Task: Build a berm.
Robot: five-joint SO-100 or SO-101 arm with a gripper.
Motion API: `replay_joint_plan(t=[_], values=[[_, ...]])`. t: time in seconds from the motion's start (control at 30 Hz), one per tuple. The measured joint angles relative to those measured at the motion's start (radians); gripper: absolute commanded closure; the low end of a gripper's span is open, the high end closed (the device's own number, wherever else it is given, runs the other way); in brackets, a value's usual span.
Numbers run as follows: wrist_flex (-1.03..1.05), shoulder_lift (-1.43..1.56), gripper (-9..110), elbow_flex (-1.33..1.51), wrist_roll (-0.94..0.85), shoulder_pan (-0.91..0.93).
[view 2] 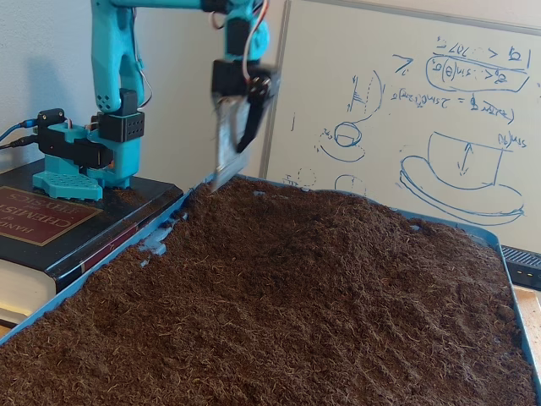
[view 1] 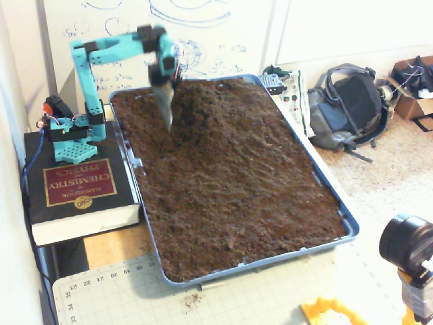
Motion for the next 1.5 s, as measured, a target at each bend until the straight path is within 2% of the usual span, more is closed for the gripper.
replay_joint_plan(t=[0.23,0.43,0.63,1.0,1.3,1.5], values=[[-0.380,0.012,101,0.433,-0.255,0.235],[-0.732,-0.012,101,0.703,-0.296,0.295],[-0.951,-0.147,101,0.727,-0.299,0.282],[-0.976,-0.405,101,0.477,-0.295,0.262],[-0.974,-0.430,101,0.426,-0.287,0.218],[-0.974,-0.431,101,0.388,-0.153,0.186]])
